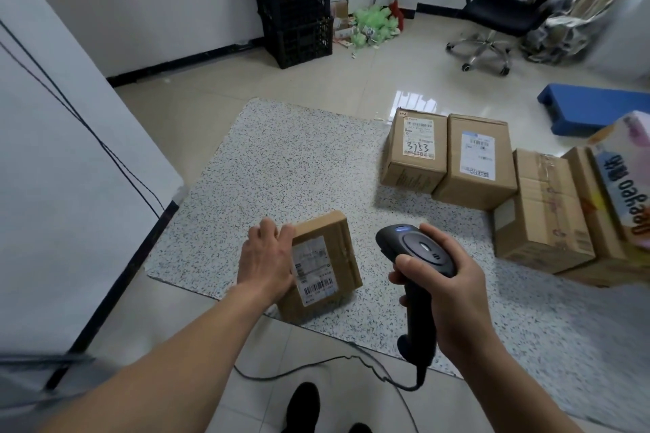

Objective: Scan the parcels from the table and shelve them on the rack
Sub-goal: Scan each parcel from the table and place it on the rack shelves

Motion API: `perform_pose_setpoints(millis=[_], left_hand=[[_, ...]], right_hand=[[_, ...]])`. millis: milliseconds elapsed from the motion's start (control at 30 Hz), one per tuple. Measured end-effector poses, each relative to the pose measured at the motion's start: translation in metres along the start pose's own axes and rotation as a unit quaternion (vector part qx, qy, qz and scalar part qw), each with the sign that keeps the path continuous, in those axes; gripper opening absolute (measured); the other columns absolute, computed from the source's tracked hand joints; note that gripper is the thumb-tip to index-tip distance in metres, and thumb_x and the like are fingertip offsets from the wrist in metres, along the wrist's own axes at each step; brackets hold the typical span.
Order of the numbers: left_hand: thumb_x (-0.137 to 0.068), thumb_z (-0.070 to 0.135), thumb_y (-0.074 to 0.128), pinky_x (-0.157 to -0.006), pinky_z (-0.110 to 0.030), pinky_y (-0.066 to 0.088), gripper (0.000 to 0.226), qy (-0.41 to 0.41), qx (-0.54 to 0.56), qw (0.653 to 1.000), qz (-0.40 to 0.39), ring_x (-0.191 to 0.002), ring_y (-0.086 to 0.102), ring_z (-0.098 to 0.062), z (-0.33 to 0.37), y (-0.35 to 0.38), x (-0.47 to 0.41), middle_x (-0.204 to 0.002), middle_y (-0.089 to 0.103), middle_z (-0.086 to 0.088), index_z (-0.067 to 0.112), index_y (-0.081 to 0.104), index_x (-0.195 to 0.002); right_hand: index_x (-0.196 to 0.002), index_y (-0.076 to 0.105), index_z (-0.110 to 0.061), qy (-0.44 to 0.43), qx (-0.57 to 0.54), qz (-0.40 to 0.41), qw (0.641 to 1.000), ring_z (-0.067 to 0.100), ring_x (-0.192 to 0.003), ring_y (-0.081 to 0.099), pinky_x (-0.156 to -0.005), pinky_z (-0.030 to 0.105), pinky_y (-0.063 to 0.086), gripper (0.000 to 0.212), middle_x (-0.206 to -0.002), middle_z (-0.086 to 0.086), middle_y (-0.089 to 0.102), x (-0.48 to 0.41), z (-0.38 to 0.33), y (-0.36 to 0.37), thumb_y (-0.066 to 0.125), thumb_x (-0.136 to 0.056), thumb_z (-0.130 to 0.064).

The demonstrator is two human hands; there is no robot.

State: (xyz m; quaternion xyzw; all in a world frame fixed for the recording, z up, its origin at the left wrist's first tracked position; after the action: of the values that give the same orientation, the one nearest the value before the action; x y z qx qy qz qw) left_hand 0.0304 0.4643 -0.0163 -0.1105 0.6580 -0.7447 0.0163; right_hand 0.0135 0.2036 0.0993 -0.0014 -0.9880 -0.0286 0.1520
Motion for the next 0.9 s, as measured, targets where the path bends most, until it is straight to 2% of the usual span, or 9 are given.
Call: perform_pose_setpoints(millis=[167,300,367,433,567,700,800,900], left_hand=[[-0.076,0.045,0.080,-0.086,-0.028,0.047,0.069,-0.002,-0.028,1.000,-0.006,-0.108,0.042,-0.020,0.006,-0.009,0.003,-0.121,0.048,-0.002,0.025,0.042,-0.130],[-0.083,0.035,0.074,-0.074,-0.030,0.045,0.038,-0.045,0.008,0.997,-0.056,-0.105,0.045,-0.019,0.011,-0.021,-0.001,-0.110,0.054,0.002,0.027,0.051,-0.113],[-0.085,0.028,0.070,-0.074,-0.034,0.050,0.027,-0.078,0.040,0.994,-0.064,-0.100,0.050,-0.018,0.013,-0.030,-0.002,-0.106,0.057,0.003,0.027,0.054,-0.106],[-0.085,0.027,0.071,-0.077,-0.037,0.055,0.024,-0.111,0.084,0.988,-0.065,-0.091,0.056,-0.018,0.011,-0.038,-0.002,-0.100,0.060,0.004,0.026,0.055,-0.103],[-0.081,0.036,0.081,-0.081,-0.039,0.057,0.036,-0.162,0.204,0.964,-0.051,-0.090,0.063,-0.018,0.009,-0.061,0.007,-0.098,0.063,0.005,0.025,0.057,-0.106],[-0.081,0.021,0.083,-0.083,-0.042,0.059,0.053,-0.180,0.335,0.925,0.005,-0.097,0.064,-0.023,0.013,-0.088,0.023,-0.105,0.065,0.000,0.018,0.056,-0.126],[-0.081,0.015,0.081,-0.073,-0.037,0.059,0.070,-0.173,0.371,0.911,0.056,-0.089,0.065,-0.021,0.016,-0.109,0.036,-0.094,0.064,0.002,0.023,0.046,-0.141],[-0.080,0.012,0.082,-0.071,-0.035,0.058,0.082,-0.159,0.378,0.906,0.107,-0.080,0.064,-0.014,0.016,-0.128,0.050,-0.086,0.062,0.007,0.028,0.038,-0.148]], right_hand=[[-0.124,0.064,-0.028,-0.002,-0.005,-0.010,1.000,0.034,-0.074,0.073,-0.055,0.039,0.053,0.065,-0.098,0.006,0.076,0.009,-0.002,-0.012,0.079,-0.061,-0.020],[-0.123,0.063,-0.029,-0.006,-0.011,-0.017,1.000,0.032,-0.073,0.073,-0.056,0.040,0.053,0.065,-0.096,0.004,0.077,0.016,-0.008,-0.020,0.079,-0.061,-0.019],[-0.123,0.063,-0.029,-0.010,-0.011,-0.020,1.000,0.033,-0.074,0.073,-0.056,0.041,0.053,0.065,-0.096,0.003,0.077,0.019,-0.011,-0.025,0.078,-0.061,-0.019],[-0.126,0.062,-0.027,-0.015,-0.011,-0.025,1.000,0.032,-0.074,0.074,-0.057,0.040,0.053,0.067,-0.095,0.000,0.077,0.022,-0.016,-0.030,0.078,-0.061,-0.020],[-0.132,0.060,-0.025,-0.029,-0.005,-0.043,0.999,0.031,-0.075,0.075,-0.058,0.038,0.055,0.072,-0.095,-0.001,0.077,0.027,-0.026,-0.034,0.078,-0.062,-0.022],[-0.136,0.058,-0.024,-0.043,-0.001,-0.070,0.997,0.031,-0.076,0.075,-0.058,0.038,0.056,0.078,-0.101,0.007,0.075,0.032,-0.036,-0.033,0.079,-0.061,-0.023],[-0.136,0.058,-0.023,-0.050,-0.001,-0.093,0.994,0.030,-0.073,0.074,-0.058,0.037,0.055,0.080,-0.102,0.005,0.074,0.037,-0.043,-0.029,0.079,-0.060,-0.024],[-0.135,0.059,-0.020,-0.056,-0.003,-0.116,0.992,0.027,-0.065,0.070,-0.054,0.036,0.053,0.079,-0.097,0.005,0.075,0.041,-0.048,-0.022,0.079,-0.059,-0.021]])
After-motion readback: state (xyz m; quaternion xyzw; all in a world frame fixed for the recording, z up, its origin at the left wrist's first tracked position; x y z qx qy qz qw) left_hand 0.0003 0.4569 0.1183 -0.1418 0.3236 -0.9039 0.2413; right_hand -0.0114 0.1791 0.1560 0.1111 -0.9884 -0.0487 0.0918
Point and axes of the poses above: each hand's wrist, its own x-axis away from the middle knuckle, its own y-axis out of the palm, z = x × y, the point moved 3 cm from there along -x, towards the middle knuckle
